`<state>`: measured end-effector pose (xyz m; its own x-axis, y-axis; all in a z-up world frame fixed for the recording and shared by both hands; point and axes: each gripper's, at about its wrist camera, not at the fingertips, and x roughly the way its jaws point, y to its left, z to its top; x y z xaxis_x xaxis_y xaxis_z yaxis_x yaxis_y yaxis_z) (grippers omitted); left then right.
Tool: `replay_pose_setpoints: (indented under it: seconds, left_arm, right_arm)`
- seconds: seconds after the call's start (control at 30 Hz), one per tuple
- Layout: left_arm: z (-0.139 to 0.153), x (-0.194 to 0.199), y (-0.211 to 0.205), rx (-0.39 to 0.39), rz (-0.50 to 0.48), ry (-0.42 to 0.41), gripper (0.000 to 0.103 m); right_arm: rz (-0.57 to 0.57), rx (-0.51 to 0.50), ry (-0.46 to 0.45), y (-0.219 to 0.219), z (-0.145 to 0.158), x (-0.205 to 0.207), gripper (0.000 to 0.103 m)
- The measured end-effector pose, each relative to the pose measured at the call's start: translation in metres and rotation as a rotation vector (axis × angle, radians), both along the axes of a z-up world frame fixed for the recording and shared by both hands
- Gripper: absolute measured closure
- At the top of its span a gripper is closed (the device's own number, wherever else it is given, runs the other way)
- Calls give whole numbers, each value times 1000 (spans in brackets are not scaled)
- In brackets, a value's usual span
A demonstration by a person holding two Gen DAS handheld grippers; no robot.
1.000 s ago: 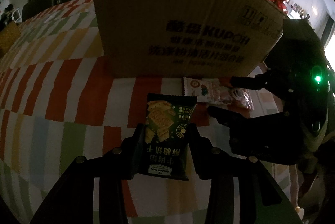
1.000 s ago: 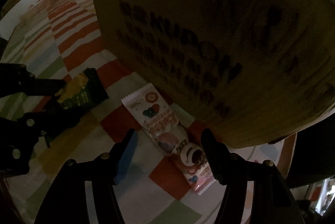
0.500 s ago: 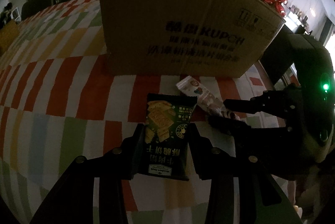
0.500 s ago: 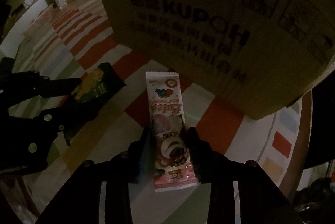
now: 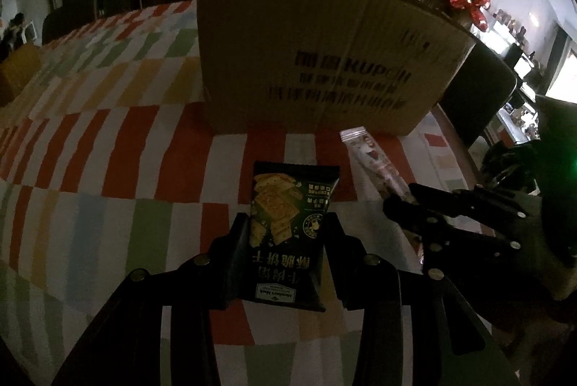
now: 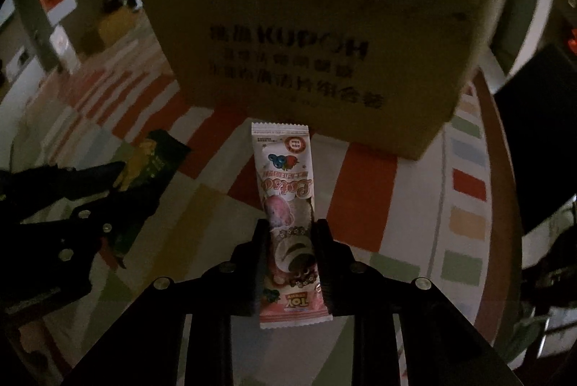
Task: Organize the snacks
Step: 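Lower the cracker bag into the box with the left tool while the right tool drops the candy packet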
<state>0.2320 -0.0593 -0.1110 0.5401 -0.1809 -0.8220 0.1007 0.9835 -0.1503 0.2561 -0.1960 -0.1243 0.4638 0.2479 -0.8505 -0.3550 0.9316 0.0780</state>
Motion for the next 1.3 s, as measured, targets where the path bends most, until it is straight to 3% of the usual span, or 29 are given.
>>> replay_pose_setpoints:
  seconds: [0.3, 0.67, 1.3]
  left_arm:
    - [33, -13, -1, -4, -36, -88, 62]
    - [87, -25, 2, -10, -66, -224, 62]
    - [151, 6, 17, 11, -86, -376, 62]
  right_arm:
    - [-109, 69, -121, -10, 44, -27, 77]
    - [-140, 95, -263, -7, 96, -47, 77]
    - [-149, 82, -403, 1, 161, -28, 77]
